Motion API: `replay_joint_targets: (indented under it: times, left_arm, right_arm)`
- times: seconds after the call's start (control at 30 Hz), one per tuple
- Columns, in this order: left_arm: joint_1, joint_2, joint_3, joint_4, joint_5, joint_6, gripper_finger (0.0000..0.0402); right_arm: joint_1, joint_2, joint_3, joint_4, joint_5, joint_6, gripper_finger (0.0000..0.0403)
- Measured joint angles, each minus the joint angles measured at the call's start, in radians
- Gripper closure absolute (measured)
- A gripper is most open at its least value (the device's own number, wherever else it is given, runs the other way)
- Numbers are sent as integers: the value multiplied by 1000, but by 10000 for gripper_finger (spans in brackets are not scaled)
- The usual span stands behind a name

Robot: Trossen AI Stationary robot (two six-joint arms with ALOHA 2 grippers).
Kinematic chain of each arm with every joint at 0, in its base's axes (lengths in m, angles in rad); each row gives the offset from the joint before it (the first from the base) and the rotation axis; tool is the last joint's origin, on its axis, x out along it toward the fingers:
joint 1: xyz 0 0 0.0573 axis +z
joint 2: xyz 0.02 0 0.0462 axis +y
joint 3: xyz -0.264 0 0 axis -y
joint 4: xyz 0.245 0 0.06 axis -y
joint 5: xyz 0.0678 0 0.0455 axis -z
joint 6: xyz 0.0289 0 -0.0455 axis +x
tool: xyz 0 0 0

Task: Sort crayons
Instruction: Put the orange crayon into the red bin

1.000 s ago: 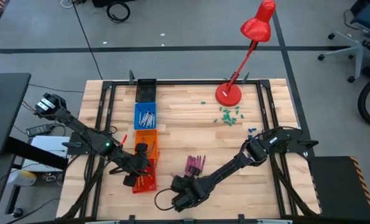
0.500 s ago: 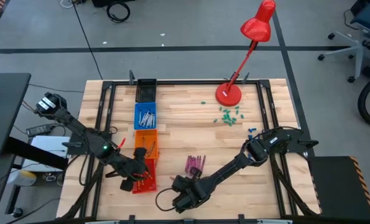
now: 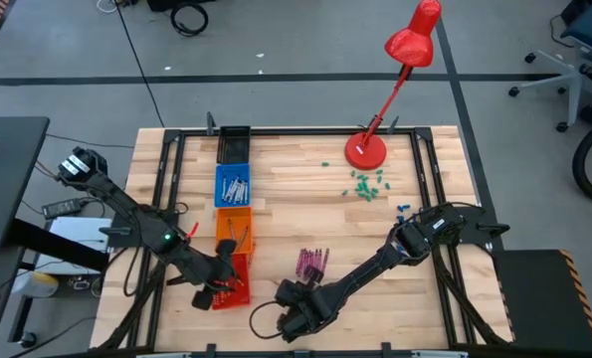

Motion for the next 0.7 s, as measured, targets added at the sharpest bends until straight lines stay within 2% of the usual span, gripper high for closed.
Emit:
replay_joint_targets:
  times: [0.1,0.2,0.5,0.57,0.7]
  left_arm:
    - [0,0,0,46,0,3,239]
    - [0,0,0,78,0,7,239]
    - [8,0,0,112,-5,1,239]
    - [8,0,0,139,-8,5,239]
    - [8,0,0,196,-26,35,239]
  right_arm:
    - [4,-2,1,2,49,8,381]
    - [16,-2,1,9,142,20,381]
    - [74,-6,47,30,587,12,381]
    - [81,-6,63,66,652,-42,380]
    - [90,-6,84,211,699,-224,377]
